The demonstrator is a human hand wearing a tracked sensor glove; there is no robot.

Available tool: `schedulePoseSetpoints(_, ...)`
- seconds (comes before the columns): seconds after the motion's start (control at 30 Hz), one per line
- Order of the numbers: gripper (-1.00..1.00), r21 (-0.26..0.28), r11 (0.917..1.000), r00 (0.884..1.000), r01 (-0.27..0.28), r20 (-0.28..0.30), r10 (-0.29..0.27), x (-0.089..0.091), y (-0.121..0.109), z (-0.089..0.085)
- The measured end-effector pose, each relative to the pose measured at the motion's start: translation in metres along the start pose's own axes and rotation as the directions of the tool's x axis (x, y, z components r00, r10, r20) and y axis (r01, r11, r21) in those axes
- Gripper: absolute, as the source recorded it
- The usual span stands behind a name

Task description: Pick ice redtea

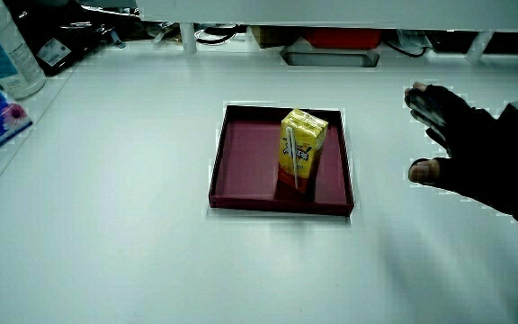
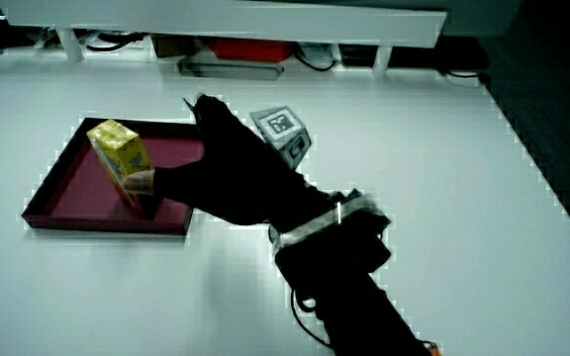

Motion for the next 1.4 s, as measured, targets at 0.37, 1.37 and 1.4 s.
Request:
schedulePoseSetpoints(0.37, 0.00, -0.017, 0.9750, 0.974, 0.222, 0.060, -0.220, 0.010, 0.028, -0.016)
schedulePoseSetpoints(1.37, 0.00, 0.003, 0.9905, 0.980, 0.138, -0.146, -0.136, 0.060, 0.115, -0.073)
schedulePoseSetpoints(1.4, 0.00, 0.011, 0.9926, 0.982, 0.121, -0.146, -0.118, 0.061, 0.116, -0.074)
